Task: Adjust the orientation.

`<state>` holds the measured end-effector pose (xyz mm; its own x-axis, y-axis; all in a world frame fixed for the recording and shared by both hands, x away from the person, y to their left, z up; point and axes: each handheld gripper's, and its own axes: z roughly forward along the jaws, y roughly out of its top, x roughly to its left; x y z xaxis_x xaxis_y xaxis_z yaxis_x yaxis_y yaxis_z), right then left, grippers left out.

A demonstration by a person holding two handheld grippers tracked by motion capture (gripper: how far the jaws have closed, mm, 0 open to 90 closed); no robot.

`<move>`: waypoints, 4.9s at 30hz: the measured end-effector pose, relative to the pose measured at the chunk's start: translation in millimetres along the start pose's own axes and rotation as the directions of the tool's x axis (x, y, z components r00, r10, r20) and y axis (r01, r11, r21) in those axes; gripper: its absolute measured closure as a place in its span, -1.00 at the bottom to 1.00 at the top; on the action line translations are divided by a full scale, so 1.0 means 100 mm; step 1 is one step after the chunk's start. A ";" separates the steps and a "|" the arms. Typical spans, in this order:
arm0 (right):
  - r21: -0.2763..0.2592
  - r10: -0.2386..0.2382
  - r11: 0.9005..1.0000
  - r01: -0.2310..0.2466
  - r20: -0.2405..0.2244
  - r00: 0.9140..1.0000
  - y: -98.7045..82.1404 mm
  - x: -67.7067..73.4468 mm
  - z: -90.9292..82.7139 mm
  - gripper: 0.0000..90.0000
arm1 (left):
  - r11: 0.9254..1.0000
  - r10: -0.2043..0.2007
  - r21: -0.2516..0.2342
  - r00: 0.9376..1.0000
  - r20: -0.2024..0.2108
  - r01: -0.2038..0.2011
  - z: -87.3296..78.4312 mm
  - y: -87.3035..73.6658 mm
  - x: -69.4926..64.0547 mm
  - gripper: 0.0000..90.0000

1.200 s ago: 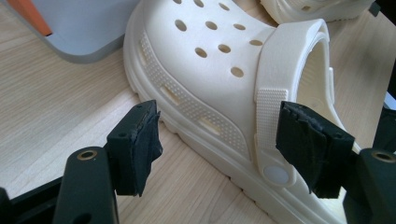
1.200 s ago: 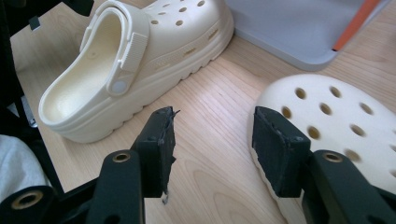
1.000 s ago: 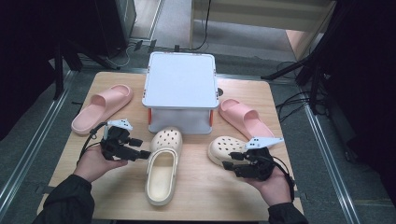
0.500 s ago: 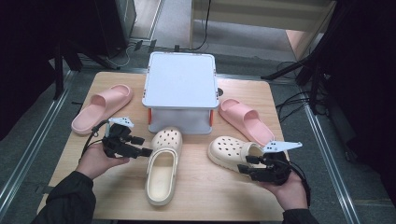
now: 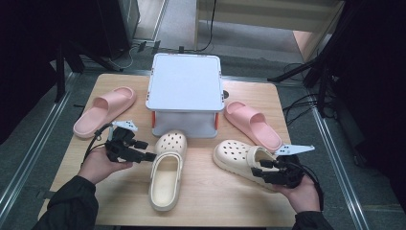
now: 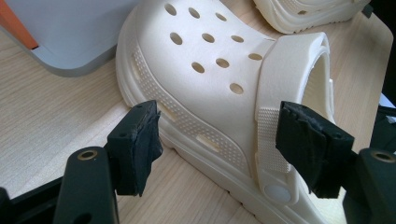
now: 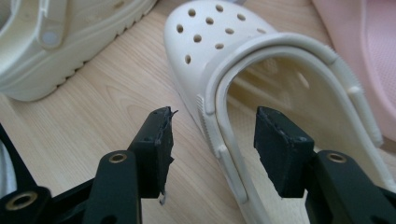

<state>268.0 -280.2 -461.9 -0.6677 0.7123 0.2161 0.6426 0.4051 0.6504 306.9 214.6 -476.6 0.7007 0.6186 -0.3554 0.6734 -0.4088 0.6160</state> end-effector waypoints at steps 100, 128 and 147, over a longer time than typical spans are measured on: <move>-0.059 0.071 0.996 -0.071 0.001 0.997 0.37 0.53 0.37 0.84 | 1.000 -0.017 0.019 1.000 -0.003 0.017 -0.01 -0.12 -0.02 0.40; 0.020 0.054 0.998 -0.054 0.015 0.998 0.37 0.56 0.66 0.80 | 0.994 0.007 0.111 0.997 0.083 -0.017 0.27 -0.07 -0.25 0.44; -0.076 0.075 0.994 -0.077 -0.025 0.997 0.39 0.58 0.56 0.51 | 0.999 0.048 0.006 0.998 0.042 -0.048 0.09 0.02 -0.25 0.18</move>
<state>275.5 -191.5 -465.2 -0.6268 0.7262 0.2824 0.6616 0.3046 0.6852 292.5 192.3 -472.6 0.7414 0.5695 -0.3549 0.6402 -0.4419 0.6283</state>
